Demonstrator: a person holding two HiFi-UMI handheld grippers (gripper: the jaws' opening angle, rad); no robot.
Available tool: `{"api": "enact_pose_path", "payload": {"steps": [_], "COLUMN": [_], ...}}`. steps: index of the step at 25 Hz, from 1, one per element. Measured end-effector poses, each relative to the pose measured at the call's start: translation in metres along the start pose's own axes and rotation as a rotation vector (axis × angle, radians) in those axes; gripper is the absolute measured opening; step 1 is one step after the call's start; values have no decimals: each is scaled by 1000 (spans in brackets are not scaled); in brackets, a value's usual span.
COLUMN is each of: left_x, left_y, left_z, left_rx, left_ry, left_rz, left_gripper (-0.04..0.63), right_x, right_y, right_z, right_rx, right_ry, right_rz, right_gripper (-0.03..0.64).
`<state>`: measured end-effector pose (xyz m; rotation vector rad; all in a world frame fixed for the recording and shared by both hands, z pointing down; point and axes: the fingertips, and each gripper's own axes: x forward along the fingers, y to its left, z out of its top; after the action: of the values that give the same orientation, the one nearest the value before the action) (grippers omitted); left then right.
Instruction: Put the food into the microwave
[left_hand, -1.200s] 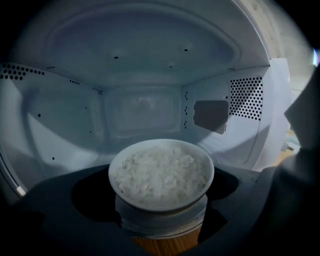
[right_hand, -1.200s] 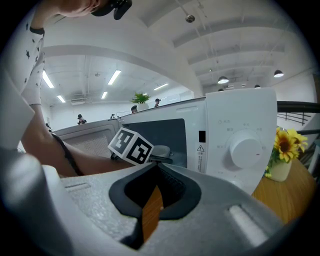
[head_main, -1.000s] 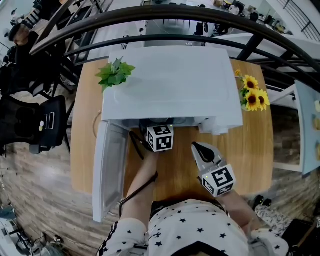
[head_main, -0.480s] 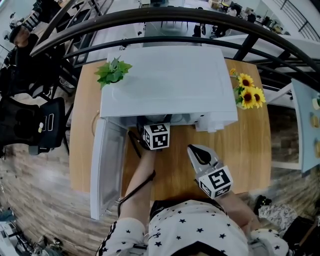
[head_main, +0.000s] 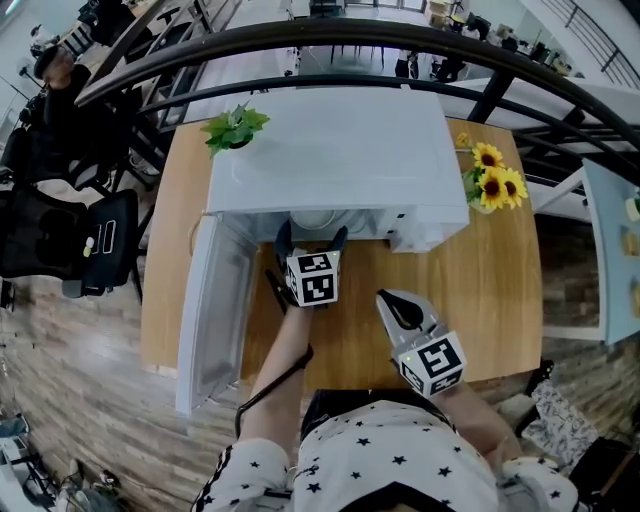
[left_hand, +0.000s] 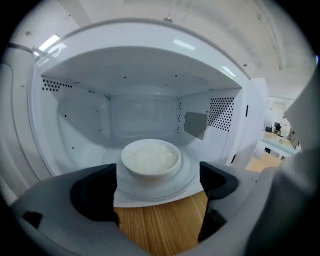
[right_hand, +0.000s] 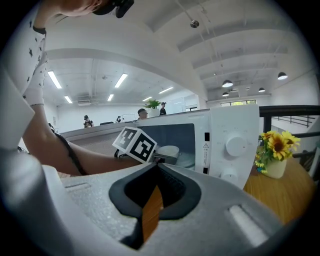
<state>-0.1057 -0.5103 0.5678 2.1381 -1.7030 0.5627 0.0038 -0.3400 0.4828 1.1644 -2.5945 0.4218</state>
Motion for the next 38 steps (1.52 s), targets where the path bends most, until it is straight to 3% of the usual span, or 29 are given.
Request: {"api": "enact_pose_path", "payload": {"steps": [9,18,24,32,38], "left_x": [-68,-170,-226,-298,-343], "left_y": [-22,-51,-76,-101,-120], "left_z": [-15,-31,-44,-64,-73], "left_rx": [-71,-90,-97,-90,-103], "left_ry": [-50,-158,-182,-222,-261], "left_rz": [13,56,87,82,46], "left_gripper": [489,268,164,53,18], "right_x": [-43,-106,-144,-183,-205], "right_y": [21,66,72,96,110], "right_z": [-12,-23,-28,-35,-45], "right_rx": [-20,-66,-79,-82,-61], "right_ry": [-34,-98,-122,-173,-191], "right_rz": [4,-10,-17,-18,-19], "right_gripper": [6,6,6,6,6]}}
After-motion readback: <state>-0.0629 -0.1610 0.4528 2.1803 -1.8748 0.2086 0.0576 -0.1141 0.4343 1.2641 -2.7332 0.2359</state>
